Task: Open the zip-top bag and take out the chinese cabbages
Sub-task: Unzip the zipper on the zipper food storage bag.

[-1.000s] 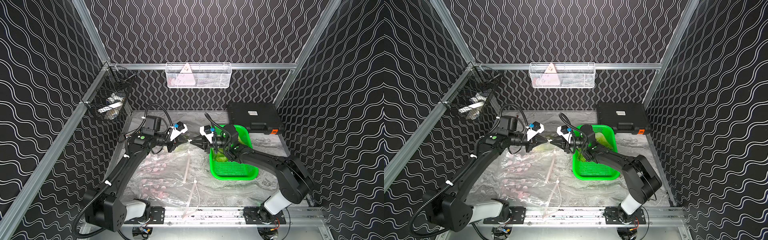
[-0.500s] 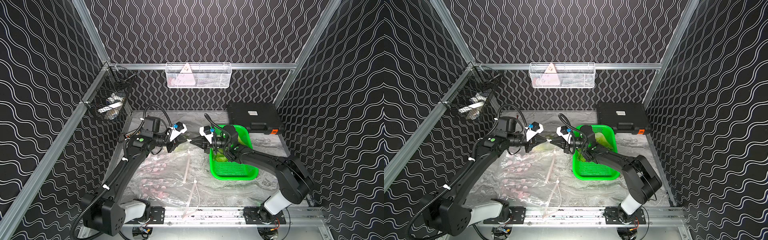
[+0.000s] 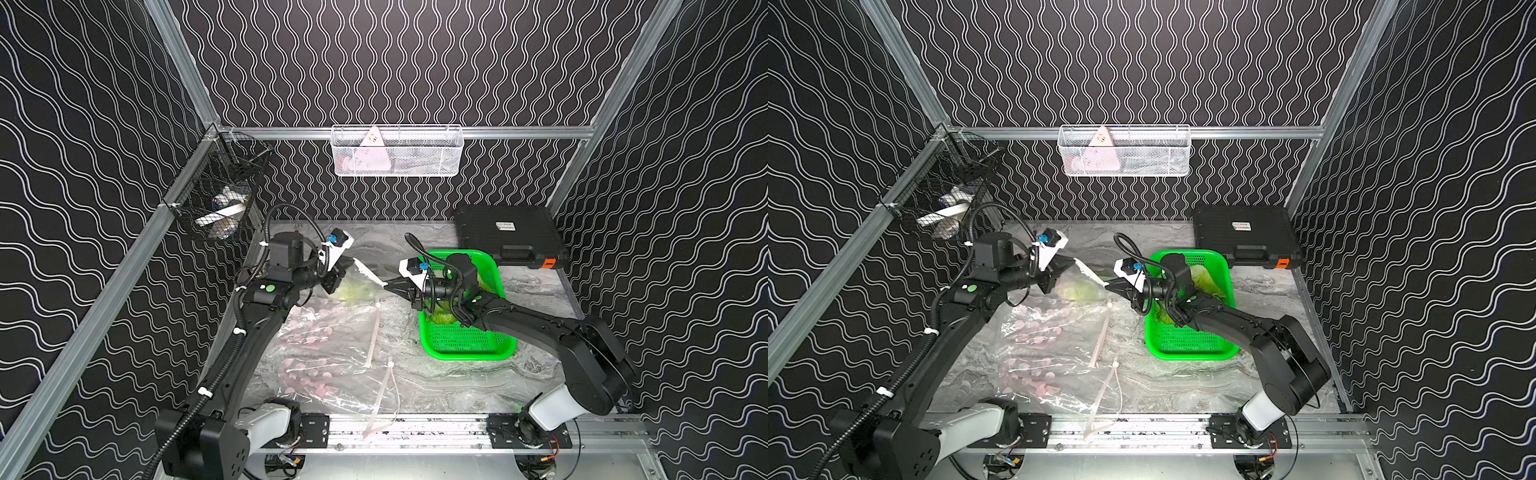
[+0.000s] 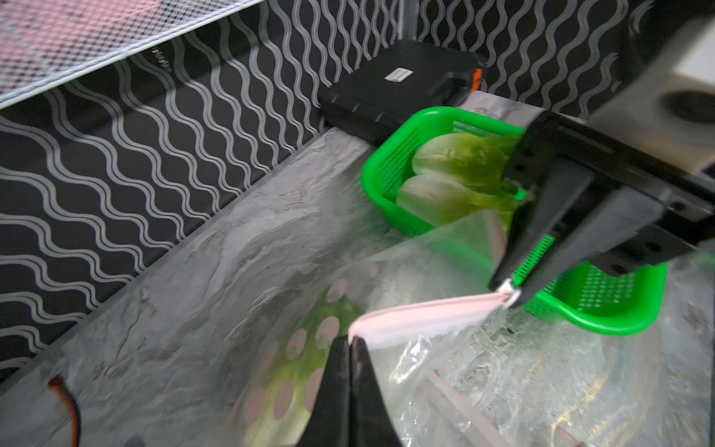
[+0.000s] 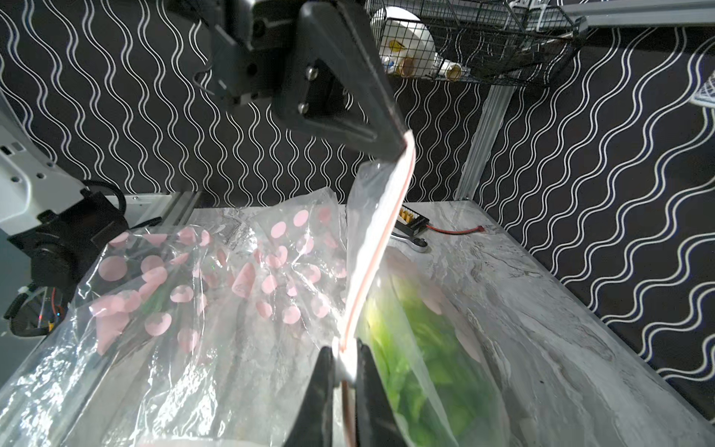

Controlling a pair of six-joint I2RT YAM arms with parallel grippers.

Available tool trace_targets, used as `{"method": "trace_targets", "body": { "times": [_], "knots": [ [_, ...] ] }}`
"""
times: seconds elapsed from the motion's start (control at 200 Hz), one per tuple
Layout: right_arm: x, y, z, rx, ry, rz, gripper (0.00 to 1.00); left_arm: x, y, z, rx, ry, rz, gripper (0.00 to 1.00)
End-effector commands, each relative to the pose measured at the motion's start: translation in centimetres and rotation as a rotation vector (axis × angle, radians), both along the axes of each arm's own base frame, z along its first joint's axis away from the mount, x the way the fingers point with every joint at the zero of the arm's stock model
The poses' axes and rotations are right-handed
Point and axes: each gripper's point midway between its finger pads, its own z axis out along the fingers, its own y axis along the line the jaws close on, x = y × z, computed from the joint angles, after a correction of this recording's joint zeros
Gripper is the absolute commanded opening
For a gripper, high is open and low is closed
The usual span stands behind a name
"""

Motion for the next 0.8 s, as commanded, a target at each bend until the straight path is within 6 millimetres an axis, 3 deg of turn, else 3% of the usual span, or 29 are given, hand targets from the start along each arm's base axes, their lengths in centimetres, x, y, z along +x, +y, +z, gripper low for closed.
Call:
{"method": "trace_targets", "body": {
  "times": [0.0, 0.265, 0.796],
  "knots": [
    [-0.2, -0.7, -1.9, -0.074, 0.008, -0.018, 0.0, 1.9, 2.9, 2.7, -0.051, -0.097, 0.158, 0.0],
    [-0.4, -2.0, -3.4, -0.118, 0.02, -0.073, 0.0, 2.0, 4.9, 3.5, -0.106, -0.121, 0.232, 0.0],
    [-0.3, -3.6, -4.4, -0.182, -0.003, -0.146, 0.0, 1.2, 4.6, 2.4, -0.123, -0.08, 0.219, 0.0]
  ]
}}
